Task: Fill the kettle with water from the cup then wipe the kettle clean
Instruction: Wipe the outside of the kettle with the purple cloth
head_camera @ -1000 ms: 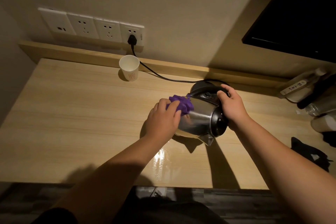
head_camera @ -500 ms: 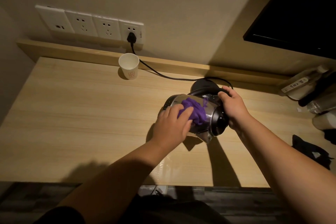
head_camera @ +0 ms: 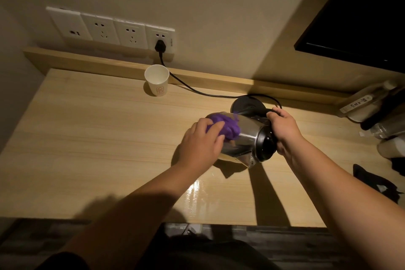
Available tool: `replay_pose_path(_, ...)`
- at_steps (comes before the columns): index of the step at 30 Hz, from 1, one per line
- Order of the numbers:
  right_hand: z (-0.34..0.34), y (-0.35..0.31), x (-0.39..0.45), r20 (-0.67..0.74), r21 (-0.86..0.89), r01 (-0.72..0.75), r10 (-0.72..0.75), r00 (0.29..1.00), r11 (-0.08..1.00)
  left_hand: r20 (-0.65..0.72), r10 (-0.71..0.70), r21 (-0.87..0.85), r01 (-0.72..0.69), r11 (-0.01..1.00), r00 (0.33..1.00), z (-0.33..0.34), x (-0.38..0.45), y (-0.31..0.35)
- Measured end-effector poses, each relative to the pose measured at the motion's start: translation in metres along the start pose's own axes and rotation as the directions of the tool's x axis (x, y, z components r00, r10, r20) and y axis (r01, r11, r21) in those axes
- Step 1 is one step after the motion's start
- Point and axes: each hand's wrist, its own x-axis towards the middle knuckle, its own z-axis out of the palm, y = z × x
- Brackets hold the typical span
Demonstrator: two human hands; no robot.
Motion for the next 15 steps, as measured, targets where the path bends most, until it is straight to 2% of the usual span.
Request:
replay_pose_path(3, 0.002, -0.002, 0.001, 0.012, -0.006, -0.014, 0.014, 1.0, 1.0, -0.042, 0.186, -0.049, -0.188, 0.981, 0.982, -0.001, 0.0, 0.041)
replay_pose_path(6, 0.001, -0.003, 0.0, 0.025, -0.043, -0.023, 0.024, 0.999, 0.999, -0.014, 0.293, -0.006, -0.293, 0.956, 0.956, 0.008, -0.001, 0.052)
replay_pose_path(10, 0.001, -0.004, -0.001, 0.014, -0.046, -0.033, 0.034, 0.999, 0.998, -0.023, 0.307, 0.05, -0.305, 0.951, 0.952, 0.018, -0.011, 0.027)
replay_pose_path(15, -0.004, -0.002, 0.0, -0.025, 0.011, -0.049, 0.049, 0.998, 0.999, -0.048, 0.196, 0.127, -0.189, 0.974, 0.979, 0.027, -0.025, -0.018)
